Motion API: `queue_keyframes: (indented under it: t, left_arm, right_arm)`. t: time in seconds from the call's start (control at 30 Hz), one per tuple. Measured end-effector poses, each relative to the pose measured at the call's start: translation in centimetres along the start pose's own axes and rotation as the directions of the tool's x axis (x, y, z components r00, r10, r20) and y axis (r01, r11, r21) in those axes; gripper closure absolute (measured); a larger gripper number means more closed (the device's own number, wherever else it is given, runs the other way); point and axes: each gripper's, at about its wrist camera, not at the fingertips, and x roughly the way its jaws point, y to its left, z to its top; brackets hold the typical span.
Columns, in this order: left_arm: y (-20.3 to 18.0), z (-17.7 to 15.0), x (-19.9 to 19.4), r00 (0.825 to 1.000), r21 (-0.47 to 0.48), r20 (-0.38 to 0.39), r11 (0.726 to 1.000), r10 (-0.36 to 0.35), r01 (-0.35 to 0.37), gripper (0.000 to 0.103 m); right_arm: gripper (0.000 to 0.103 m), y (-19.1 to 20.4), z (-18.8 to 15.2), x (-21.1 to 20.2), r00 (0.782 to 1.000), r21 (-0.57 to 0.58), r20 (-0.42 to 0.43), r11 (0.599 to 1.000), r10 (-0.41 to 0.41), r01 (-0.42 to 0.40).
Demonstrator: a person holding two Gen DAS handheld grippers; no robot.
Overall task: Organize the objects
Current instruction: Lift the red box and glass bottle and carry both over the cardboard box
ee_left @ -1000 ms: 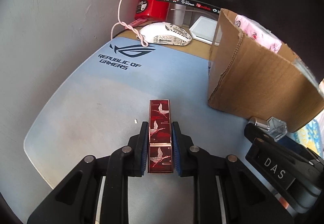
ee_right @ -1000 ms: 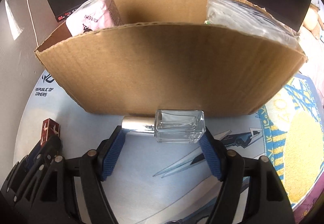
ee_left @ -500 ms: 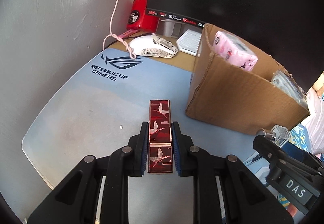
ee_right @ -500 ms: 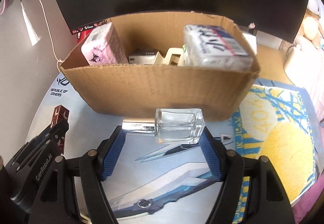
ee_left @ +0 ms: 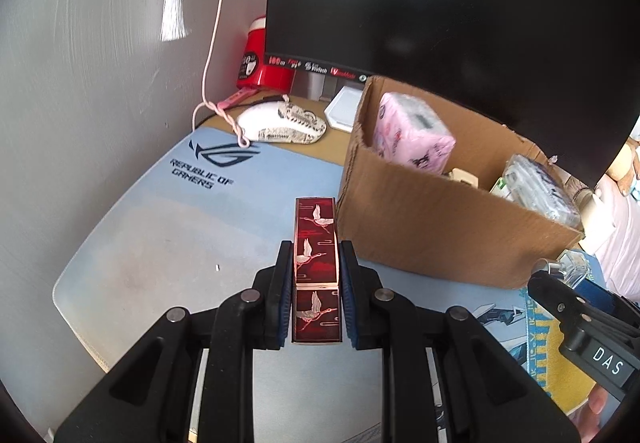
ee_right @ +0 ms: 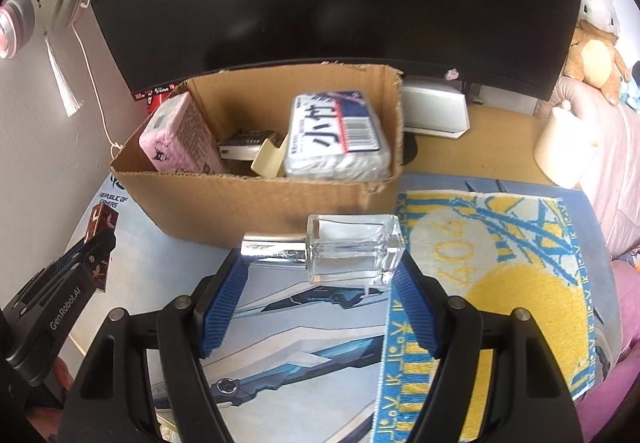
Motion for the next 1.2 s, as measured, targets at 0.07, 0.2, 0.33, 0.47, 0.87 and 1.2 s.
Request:
queue_keyframes:
  t: [0.07, 0.2, 0.33, 0.47, 0.87, 1.2]
  left_arm:
    - [-0.4, 0.3, -0.6, 1.0, 0.001, 0.02, 1.0, -0.004, 0.004, 0.083]
    - [-1.1, 1.1, -1.6, 0.998, -0.008, 0.054, 1.0, -0.023, 0.024, 0.083]
    - [-1.9, 1.6, -2.4, 0.995, -0.007, 0.096, 1.0, -0.008, 0.009, 0.083]
    - [-2.3, 2.0, -3.0, 0.993, -0.002, 0.113, 1.0, -0.018, 0.019, 0.083]
    - [-1.8, 3.2, -4.0, 0.992, 0.0, 0.122, 0.999, -0.032, 0.033, 0.083]
    - [-3.3, 3.9, -5.0, 0.987, 0.036, 0.153, 0.998, -0.053, 0.048, 0.083]
  right_arm:
    - [0.024, -0.8, 0.2, -0.1, 1.0, 0.01, 0.013, 1.0, 0.01, -0.01]
    - [0.024, -1.7, 0.6, -0.7, 0.999, 0.038, 0.027, 0.999, 0.035, -0.035]
    - [0.024, -2.4, 1.1, -1.0, 0.997, 0.063, 0.037, 0.995, 0.075, -0.077]
    - [0.024, -2.3, 1.5, -1.4, 0.996, 0.061, 0.05, 0.995, 0.08, -0.083]
    - [0.024, -1.7, 2.1, -3.4, 0.988, 0.017, 0.093, 0.992, 0.124, -0.126]
    - [0.024, -1.8, 3.2, -3.9, 0.986, 0.002, 0.104, 0.991, 0.132, -0.133]
